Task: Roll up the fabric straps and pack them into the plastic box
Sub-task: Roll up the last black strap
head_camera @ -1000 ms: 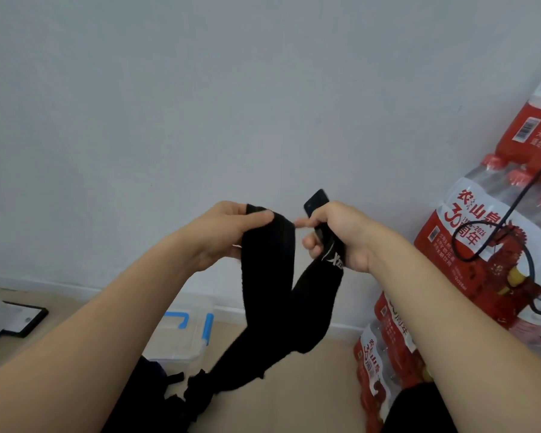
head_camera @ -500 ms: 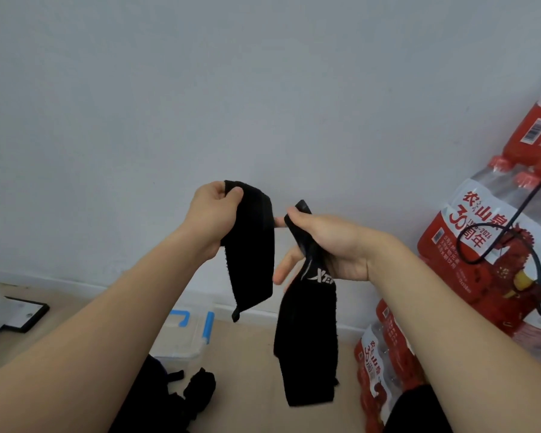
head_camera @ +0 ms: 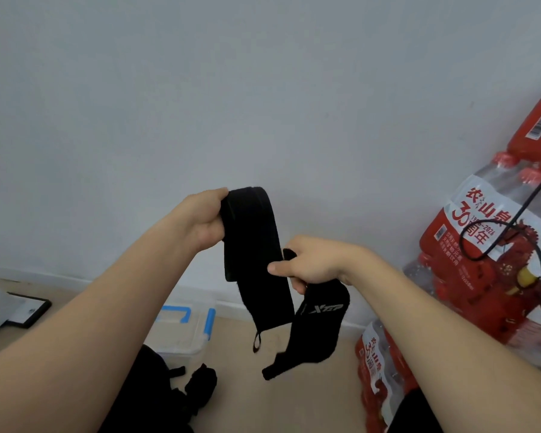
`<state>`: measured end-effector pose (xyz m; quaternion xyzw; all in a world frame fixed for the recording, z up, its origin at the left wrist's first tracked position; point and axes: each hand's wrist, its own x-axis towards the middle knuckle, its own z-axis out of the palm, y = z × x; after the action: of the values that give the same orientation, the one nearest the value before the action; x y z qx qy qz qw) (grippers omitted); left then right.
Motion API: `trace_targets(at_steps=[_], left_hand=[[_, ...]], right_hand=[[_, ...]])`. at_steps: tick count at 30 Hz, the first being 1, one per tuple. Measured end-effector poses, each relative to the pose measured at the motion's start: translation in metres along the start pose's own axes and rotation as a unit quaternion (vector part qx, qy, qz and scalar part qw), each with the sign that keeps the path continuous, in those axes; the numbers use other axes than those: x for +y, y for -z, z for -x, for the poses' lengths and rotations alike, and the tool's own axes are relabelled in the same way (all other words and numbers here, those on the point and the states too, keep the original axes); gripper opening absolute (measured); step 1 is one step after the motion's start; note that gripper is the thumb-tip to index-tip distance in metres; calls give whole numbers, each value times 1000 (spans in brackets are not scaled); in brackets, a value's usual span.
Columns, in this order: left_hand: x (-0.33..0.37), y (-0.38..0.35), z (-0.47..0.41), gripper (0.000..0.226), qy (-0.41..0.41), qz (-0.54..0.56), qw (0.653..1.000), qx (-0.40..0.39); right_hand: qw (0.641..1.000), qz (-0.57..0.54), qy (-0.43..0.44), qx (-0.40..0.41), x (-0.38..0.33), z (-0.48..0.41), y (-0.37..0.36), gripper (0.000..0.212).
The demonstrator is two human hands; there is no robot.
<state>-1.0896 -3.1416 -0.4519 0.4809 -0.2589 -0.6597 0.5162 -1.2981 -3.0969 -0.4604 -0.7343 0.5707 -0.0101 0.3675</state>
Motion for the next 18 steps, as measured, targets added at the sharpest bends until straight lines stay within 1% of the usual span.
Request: trace_targets(at_steps=[1, 3, 5, 7, 8, 9, 12, 14, 15, 16, 18], left_hand=[[2, 1, 1, 36, 8, 18, 1000, -3], [5, 4, 2, 45, 27, 27, 999, -21], [4, 6, 6, 54, 35, -38, 997, -49], [2, 6, 8, 61, 44, -110, 989, -91], [1, 6, 8, 64, 50, -133, 983, -115], [0, 7, 7, 65, 59, -146, 977, -141], [2, 9, 9, 60, 96, -168, 959, -207], [2, 10, 11, 44, 92, -200, 946, -237], [0, 11, 11, 35, 76, -229, 942, -235], [-2, 11, 9, 29, 54, -261, 940, -213], [-6, 11, 4, 28, 13, -293, 945, -146]], right_hand=[[1000, -23, 6, 14, -2, -1, 2, 54], [993, -103, 44, 38, -6, -1, 6, 62], [970, -222, 89, 50, -7, 0, 11, 54], [934, -337, 113, 44, -8, -1, 15, 37], [918, -377, 117, 42, -8, -2, 17, 32], [907, -401, 116, 47, -8, -4, 19, 33], [887, -441, 96, 93, -8, -10, 19, 40], [883, -451, 69, 111, -9, -14, 16, 31], [886, -446, 50, 119, -9, -15, 16, 26], [891, -436, 28, 125, -8, -17, 16, 23], [906, -399, -26, 140, -5, -17, 19, 19]])
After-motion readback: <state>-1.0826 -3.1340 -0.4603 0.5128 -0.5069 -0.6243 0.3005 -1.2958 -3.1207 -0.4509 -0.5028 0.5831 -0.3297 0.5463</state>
